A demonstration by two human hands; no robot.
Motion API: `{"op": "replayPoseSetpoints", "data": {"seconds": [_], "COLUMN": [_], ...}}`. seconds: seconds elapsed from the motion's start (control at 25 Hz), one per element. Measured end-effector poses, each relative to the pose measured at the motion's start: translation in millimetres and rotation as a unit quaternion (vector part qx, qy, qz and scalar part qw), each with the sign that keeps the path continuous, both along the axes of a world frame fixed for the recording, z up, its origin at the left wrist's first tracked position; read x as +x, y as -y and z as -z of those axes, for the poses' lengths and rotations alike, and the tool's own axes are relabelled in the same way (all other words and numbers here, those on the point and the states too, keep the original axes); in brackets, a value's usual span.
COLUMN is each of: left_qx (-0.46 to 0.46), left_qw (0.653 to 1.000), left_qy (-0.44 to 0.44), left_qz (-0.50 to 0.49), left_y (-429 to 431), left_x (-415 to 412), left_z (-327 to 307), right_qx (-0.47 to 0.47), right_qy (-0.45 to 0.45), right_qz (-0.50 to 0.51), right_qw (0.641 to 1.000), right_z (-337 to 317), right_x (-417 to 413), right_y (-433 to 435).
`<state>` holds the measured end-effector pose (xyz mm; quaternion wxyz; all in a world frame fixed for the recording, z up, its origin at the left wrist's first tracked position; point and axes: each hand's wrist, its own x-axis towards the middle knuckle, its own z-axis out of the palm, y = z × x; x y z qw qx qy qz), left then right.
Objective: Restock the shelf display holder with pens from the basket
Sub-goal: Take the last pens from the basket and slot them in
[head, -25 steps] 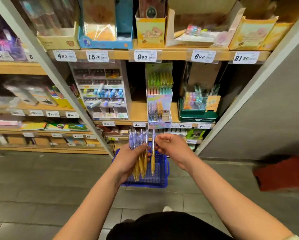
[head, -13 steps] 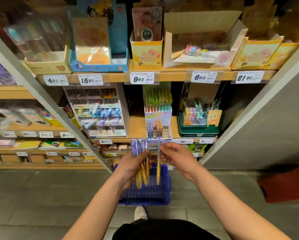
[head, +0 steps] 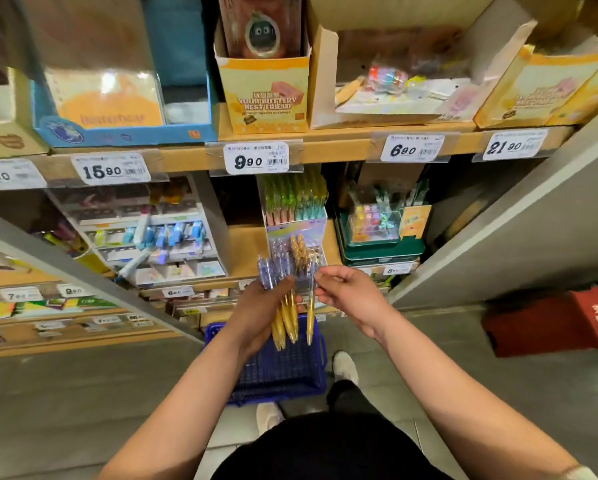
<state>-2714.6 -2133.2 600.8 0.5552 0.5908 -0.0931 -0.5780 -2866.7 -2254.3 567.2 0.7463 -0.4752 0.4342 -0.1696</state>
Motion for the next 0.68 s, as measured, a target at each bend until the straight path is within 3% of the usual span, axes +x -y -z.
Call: {"op": "replayPoseSetpoints", "data": {"seconds": [0.28, 0.68], "left_qx": [0.03, 0.05], "left_qw": [0.996, 0.988], "left_qy": [-0.038, -0.061], "left_qz": [-0.077, -0.131], "left_y": [36, 53], "left_x": [0, -5], "left_z": [7, 19], "right_qx": [-0.152, -0.347], "right_qy": [-0.118, -0.195], "right_qz": [0.092, 0.044], "right_qw": [0.977, 0.916], "right_z": [21, 58], "right_x": [-1, 47], "right_y": [90, 107]}}
